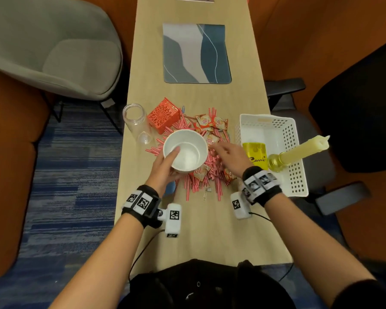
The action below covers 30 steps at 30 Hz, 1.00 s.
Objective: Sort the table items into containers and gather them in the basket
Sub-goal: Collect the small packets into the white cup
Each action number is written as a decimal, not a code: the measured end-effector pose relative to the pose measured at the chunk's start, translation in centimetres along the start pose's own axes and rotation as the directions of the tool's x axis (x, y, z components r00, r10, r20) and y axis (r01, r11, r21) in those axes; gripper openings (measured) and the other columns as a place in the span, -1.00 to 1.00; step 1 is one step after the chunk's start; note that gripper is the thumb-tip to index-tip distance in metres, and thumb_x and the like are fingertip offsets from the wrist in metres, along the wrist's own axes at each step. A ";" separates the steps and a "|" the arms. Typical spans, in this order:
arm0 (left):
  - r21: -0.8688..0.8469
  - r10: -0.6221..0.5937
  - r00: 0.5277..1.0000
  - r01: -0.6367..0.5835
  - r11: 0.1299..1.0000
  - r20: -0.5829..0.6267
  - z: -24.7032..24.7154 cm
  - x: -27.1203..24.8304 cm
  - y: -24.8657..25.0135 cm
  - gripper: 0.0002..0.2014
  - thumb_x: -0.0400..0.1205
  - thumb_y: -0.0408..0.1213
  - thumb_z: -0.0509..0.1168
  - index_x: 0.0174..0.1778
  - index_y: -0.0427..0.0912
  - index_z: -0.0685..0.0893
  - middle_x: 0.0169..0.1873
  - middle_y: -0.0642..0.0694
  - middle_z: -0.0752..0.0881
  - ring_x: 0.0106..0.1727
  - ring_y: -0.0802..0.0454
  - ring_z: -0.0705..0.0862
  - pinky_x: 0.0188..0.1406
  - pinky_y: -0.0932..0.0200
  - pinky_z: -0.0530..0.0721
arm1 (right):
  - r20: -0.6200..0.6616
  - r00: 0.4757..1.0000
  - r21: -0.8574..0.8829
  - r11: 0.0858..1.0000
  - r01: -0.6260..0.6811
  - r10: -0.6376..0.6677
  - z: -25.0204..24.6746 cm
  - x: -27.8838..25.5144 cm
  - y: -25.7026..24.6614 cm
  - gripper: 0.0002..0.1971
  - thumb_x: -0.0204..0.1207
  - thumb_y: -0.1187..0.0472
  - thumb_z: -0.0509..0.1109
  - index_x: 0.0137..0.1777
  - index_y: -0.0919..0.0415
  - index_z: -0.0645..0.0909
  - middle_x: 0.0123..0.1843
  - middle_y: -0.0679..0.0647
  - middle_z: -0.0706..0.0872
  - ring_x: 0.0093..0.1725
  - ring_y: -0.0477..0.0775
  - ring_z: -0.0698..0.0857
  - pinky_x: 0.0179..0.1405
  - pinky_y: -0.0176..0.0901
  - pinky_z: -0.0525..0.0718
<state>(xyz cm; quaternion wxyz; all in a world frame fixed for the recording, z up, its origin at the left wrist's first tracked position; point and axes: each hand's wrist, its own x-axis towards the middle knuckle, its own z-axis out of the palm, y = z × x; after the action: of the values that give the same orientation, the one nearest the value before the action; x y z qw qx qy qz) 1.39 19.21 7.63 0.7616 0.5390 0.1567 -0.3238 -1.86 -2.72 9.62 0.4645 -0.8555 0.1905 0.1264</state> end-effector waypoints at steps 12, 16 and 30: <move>0.146 0.081 0.971 -0.049 0.988 -0.225 -3.2 -2.6 -0.1 -0.55 0.65 0.11 0.38 0.46 0.13 0.58 0.39 -0.07 0.63 0.35 -0.18 0.67 -0.18 0.08 0.83 | -0.113 0.992 -0.568 0.816 -0.104 0.048 8.6 0.2 3.9 -0.61 0.56 -0.07 0.44 0.26 0.17 0.65 0.42 0.18 0.46 0.13 0.24 0.70 0.10 0.08 0.72; 0.138 0.078 0.963 -0.043 0.990 -0.259 -3.7 -2.1 -0.1 -0.51 0.65 0.14 0.37 0.50 0.14 0.56 0.39 -0.04 0.62 0.35 -0.12 0.64 -0.08 0.00 0.83 | -0.193 0.980 -0.419 0.899 -0.129 0.051 5.0 1.6 3.0 -0.63 0.62 -0.05 0.34 0.01 0.29 0.74 0.03 0.16 0.62 -0.15 0.17 0.68 -0.06 -0.02 0.67; 0.204 0.046 0.981 -0.006 0.979 -0.189 -2.5 1.2 2.1 -0.60 0.65 0.06 0.40 0.41 0.11 0.61 0.34 -0.07 0.66 0.30 -0.13 0.67 0.22 -0.25 0.76 | -0.165 0.985 -0.407 0.906 -0.116 0.051 1.0 10.6 1.4 -0.70 0.47 0.04 0.53 -0.09 0.32 0.82 -0.11 0.25 0.83 -0.06 0.25 0.78 -0.10 -0.01 0.71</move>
<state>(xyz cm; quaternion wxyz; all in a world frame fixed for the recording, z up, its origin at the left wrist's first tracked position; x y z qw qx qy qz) 3.92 21.54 7.57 0.6882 0.6445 0.1888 -0.2744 6.96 -4.75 3.88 0.2505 -0.9328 0.2303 0.1188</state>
